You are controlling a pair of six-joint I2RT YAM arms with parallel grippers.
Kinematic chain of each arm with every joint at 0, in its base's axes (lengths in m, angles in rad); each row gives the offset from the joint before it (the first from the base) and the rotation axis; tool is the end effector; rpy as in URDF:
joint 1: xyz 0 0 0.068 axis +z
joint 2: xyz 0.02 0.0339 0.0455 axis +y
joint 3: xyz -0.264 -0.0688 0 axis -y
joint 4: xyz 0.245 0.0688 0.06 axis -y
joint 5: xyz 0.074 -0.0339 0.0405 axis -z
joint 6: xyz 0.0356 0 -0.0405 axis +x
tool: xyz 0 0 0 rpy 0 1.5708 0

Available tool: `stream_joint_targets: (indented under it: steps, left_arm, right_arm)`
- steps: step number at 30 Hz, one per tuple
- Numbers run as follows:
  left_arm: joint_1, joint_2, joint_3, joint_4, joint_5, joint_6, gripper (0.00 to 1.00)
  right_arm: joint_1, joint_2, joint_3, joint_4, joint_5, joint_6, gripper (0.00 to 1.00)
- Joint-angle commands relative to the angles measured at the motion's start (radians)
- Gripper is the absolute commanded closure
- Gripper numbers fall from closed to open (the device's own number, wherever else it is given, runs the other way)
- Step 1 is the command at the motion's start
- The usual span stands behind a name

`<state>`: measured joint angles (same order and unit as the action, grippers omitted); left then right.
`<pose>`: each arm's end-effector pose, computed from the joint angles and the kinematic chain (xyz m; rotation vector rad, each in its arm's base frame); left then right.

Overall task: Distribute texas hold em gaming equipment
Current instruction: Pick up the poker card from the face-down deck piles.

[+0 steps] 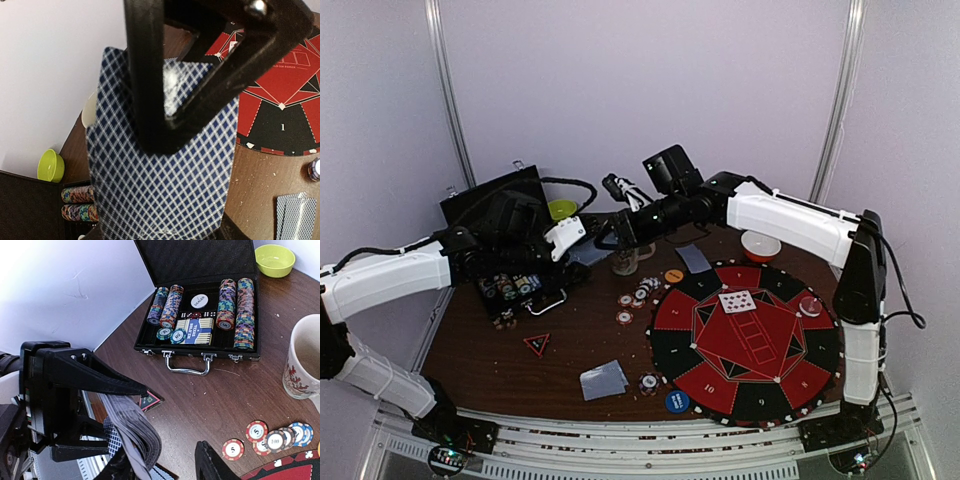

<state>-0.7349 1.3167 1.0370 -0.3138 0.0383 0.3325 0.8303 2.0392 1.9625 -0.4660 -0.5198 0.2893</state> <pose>0.2191 -0.1998 0.2978 1.1263 1.8625 -0.2721 0.3094 0.3647 0.3359 -0.9276 2.0797 1.1827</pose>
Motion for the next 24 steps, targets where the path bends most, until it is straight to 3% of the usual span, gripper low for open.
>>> stream_joint_targets:
  steps: [1,5,11,12,19,24]
  left_arm:
    - [-0.004,-0.022,-0.007,0.053,0.011,0.011,0.48]
    - [-0.003,-0.022,-0.007,0.053,0.008,0.011,0.48]
    - [-0.003,-0.022,-0.007,0.053,0.008,0.011,0.48]
    - [-0.004,-0.022,-0.007,0.053,0.007,0.011,0.48]
    - [-0.004,-0.022,-0.008,0.054,0.001,0.011,0.48]
    - [-0.003,-0.022,-0.006,0.053,0.000,0.008,0.48]
  right_arm:
    - [-0.006,-0.061,0.023,-0.067,0.063,-0.033,0.58]
    - [-0.006,-0.071,0.035,-0.098,0.070,-0.046,0.64]
    - [-0.006,-0.096,0.030,-0.124,0.070,-0.047,0.98]
    - [-0.006,-0.099,0.030,-0.126,0.069,-0.047,1.00]
    - [-0.017,-0.153,0.063,-0.236,0.168,-0.077,1.00]
    - [-0.058,-0.290,0.031,-0.302,0.262,-0.081,1.00]
